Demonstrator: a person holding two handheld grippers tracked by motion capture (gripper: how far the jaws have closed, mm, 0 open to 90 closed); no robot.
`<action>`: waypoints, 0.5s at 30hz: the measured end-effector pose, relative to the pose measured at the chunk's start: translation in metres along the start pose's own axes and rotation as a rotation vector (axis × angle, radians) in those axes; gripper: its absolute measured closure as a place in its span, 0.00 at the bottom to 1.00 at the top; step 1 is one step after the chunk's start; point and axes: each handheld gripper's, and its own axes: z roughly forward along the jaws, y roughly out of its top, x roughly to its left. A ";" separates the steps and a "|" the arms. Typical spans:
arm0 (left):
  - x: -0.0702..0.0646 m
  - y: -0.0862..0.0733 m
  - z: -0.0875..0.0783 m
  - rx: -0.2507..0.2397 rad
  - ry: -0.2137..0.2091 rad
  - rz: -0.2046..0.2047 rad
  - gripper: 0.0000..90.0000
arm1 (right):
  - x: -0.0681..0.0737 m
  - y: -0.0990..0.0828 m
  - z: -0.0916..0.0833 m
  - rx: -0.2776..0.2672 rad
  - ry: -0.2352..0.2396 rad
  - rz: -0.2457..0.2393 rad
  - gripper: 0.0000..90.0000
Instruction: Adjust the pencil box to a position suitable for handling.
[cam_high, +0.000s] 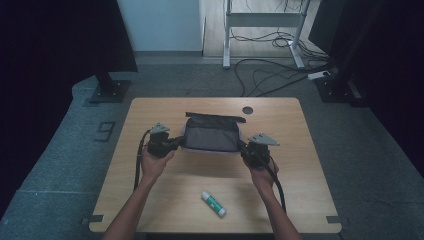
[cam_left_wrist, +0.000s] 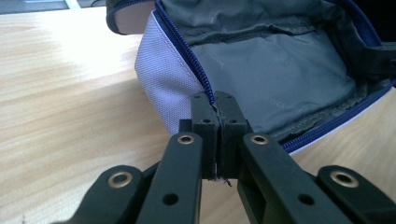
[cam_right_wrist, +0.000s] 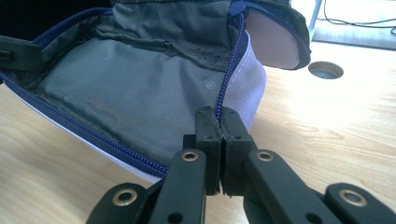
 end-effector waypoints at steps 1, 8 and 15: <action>-0.001 -0.002 -0.002 -0.002 -0.002 0.001 0.98 | 0.002 -0.002 -0.003 -0.002 0.008 -0.001 0.96; -0.008 -0.011 -0.009 -0.002 0.003 0.023 0.98 | 0.007 -0.008 -0.012 -0.014 0.015 -0.013 0.96; -0.010 -0.023 -0.009 0.013 -0.003 0.027 0.98 | 0.010 -0.017 -0.014 0.001 0.026 -0.019 0.96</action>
